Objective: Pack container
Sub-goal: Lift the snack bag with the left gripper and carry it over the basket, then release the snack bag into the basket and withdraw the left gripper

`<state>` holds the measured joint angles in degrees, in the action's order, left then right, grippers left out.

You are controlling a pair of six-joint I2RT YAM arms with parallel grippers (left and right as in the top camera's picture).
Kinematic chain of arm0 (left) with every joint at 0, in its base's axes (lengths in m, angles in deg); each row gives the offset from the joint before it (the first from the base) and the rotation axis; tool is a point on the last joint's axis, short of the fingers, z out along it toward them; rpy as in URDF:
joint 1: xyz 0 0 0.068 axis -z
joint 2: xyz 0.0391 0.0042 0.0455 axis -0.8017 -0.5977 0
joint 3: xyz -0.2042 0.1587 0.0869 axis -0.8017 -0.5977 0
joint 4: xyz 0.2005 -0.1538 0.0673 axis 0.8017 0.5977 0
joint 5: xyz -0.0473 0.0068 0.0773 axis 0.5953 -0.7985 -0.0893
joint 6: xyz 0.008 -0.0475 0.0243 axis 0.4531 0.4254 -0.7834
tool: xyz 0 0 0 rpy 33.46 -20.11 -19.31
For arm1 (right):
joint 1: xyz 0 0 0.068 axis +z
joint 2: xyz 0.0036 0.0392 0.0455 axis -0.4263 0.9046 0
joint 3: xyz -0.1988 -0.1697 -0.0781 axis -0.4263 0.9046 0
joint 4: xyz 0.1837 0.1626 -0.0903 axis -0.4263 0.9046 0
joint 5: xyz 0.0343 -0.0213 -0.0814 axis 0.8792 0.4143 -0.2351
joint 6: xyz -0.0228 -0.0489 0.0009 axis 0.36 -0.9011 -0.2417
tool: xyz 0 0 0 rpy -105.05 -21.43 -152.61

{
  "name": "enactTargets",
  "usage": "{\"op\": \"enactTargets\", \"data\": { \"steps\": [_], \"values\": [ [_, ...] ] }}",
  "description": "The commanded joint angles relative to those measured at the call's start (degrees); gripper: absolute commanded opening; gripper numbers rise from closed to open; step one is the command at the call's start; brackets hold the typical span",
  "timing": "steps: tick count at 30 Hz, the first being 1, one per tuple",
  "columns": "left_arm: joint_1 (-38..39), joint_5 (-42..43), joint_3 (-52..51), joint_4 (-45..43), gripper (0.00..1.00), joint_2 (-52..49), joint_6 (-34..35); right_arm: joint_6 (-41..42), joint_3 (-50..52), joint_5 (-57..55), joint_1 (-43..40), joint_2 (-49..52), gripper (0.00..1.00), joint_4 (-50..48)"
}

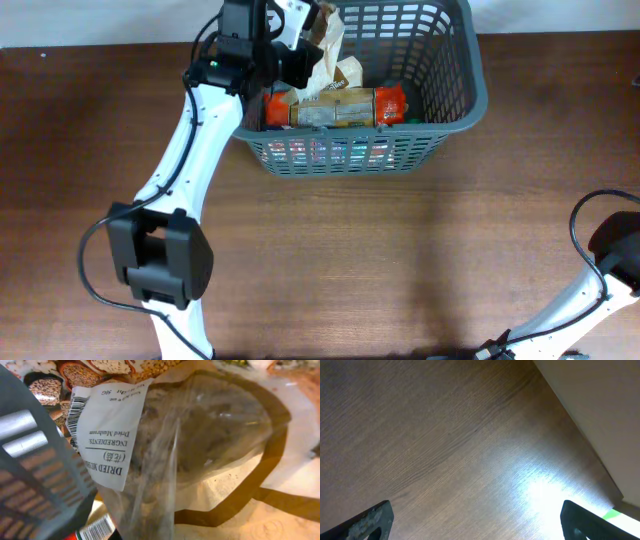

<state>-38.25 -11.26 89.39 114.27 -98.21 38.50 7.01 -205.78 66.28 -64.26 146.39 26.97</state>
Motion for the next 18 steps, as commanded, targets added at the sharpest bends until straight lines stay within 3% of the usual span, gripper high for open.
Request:
{"op": "enactTargets", "data": {
  "steps": [1,4,6,7,8,9,10,12,14,18],
  "values": [
    [0.2,-2.73,-0.09,1.46,0.02,-1.22,0.55,0.74,0.2,0.11,-0.33,-0.22,0.99,-0.04],
    [0.17,-4.96,-0.09,3.21,0.02,-1.29,0.5,0.74,0.2,0.09,-0.33,-0.22,0.99,-0.04],
    [0.17,-5.55,-0.09,3.65,0.09,-1.29,0.26,0.74,0.2,0.09,-0.33,-0.22,0.99,-0.04],
    [0.17,-5.6,-0.09,3.65,0.16,-1.29,0.26,0.74,0.2,0.09,-0.33,-0.22,0.99,-0.04],
    [0.17,-5.7,-0.09,3.63,0.31,-1.29,0.26,0.74,0.2,0.09,-0.33,-0.22,0.99,-0.04],
    [0.17,-5.73,-0.09,3.63,0.52,-1.29,0.04,0.74,0.2,0.09,-0.33,-0.22,0.99,-0.04],
    [0.11,-5.73,-0.07,3.63,0.6,-1.29,0.07,0.74,0.2,0.09,-0.33,-0.22,0.99,-0.04],
    [-0.15,-5.68,0.02,3.65,0.66,-1.27,0.09,0.74,0.2,0.11,-0.33,-0.22,0.99,-0.04],
    [-0.66,-5.62,0.26,3.67,0.78,-0.94,0.11,0.74,0.2,0.09,-0.33,-0.22,0.99,-0.04],
    [-2.14,-3.67,1.7,4.13,0.87,1.25,0.11,0.74,0.2,0.09,-0.33,-0.22,0.99,-0.04]
  ]
}}
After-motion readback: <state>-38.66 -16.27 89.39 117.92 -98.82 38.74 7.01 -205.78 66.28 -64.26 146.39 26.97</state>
